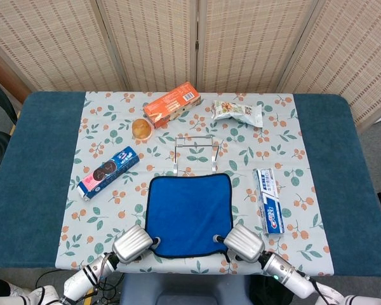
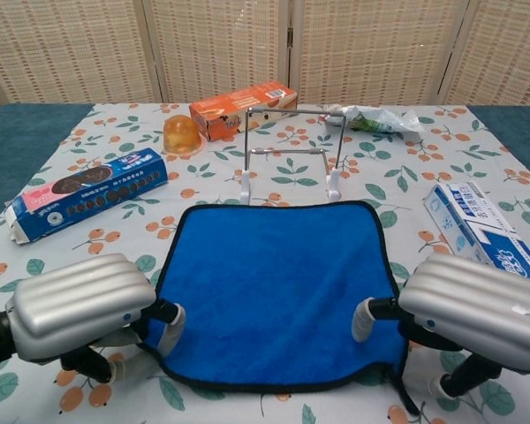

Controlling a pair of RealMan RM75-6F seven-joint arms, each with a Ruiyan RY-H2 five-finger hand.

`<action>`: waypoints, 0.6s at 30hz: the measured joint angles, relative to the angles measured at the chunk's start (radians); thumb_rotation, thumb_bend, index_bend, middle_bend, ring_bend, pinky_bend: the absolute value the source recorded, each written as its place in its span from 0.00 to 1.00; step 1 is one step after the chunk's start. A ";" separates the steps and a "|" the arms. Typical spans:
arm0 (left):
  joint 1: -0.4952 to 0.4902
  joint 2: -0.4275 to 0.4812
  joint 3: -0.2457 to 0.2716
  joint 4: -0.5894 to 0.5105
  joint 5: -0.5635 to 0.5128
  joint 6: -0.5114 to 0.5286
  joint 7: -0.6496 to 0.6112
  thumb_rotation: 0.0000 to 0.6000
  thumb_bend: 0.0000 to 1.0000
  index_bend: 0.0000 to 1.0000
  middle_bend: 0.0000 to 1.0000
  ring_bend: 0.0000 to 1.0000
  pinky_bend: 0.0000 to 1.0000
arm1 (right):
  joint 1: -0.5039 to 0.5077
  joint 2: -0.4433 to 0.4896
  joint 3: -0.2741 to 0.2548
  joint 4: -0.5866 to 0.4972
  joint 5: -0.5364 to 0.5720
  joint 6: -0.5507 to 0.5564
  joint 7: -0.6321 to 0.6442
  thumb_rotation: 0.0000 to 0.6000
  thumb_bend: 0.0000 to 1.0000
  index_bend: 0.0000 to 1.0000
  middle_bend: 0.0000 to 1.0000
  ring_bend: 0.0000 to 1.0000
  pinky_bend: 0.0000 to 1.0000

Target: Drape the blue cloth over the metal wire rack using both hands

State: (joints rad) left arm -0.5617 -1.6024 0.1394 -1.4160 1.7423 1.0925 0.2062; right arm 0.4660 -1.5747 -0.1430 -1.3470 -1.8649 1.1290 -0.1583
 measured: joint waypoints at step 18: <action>-0.007 0.017 -0.015 -0.011 -0.001 0.013 -0.026 1.00 0.50 0.58 1.00 0.93 1.00 | 0.020 -0.033 0.023 0.045 0.016 0.056 0.057 1.00 0.48 0.64 0.92 0.88 1.00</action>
State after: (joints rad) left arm -0.5691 -1.5852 0.1242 -1.4271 1.7415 1.1050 0.1804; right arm 0.4856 -1.6073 -0.1203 -1.3017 -1.8490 1.1851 -0.1014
